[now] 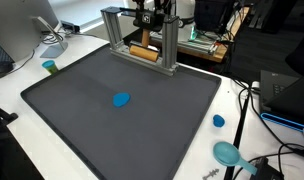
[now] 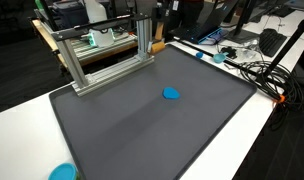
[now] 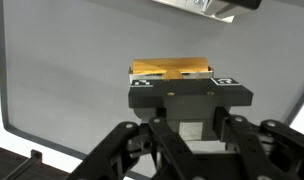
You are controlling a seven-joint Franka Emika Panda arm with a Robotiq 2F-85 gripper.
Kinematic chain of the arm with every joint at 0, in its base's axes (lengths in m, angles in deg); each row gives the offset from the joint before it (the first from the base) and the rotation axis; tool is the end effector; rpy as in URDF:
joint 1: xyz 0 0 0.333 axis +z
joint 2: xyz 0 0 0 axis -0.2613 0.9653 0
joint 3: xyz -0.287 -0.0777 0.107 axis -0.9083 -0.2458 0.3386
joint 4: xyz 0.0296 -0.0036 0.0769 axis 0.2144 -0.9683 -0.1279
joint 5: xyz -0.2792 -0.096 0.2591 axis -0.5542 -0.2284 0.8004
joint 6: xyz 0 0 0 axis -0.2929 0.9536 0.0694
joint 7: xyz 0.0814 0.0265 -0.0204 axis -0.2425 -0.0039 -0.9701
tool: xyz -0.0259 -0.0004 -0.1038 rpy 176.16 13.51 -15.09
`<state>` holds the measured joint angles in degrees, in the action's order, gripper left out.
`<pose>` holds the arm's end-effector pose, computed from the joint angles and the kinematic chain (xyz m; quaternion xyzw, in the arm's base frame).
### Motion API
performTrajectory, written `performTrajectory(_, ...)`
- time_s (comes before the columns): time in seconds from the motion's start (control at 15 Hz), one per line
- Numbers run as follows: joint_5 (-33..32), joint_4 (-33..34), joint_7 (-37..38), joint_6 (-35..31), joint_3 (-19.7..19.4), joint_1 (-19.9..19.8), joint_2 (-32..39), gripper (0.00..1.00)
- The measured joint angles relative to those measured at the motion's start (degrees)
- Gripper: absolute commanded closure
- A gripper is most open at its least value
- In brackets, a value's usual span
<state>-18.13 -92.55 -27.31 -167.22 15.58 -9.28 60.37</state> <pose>0.4858 0.1076 0.4551 0.9864 0.1238 0.0207 0.1064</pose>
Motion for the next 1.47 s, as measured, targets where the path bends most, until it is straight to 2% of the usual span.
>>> performTrajectory(0.2, 0.1, 0.0, 4.8, 2.7, -0.2, -0.2, -4.9, 0.79)
performTrajectory(0.27, 0.3, -0.1, 6.0, 3.5, -0.4, -0.5, -6.8, 0.54)
performTrajectory(0.4, 1.9, -0.7, 6.5, 3.9, -1.3, -1.1, -10.2, 0.54)
performTrajectory(0.47, 2.3, -1.1, 6.5, 3.9, -1.7, -1.3, -11.1, 0.79)
performTrajectory(0.93, 2.4, -2.7, 6.4, 4.0, -2.3, -2.2, -11.5, 0.79)
performTrajectory(1.47, 7.2, -9.7, 0.9, 3.6, -7.2, -3.5, -15.6, 0.79)
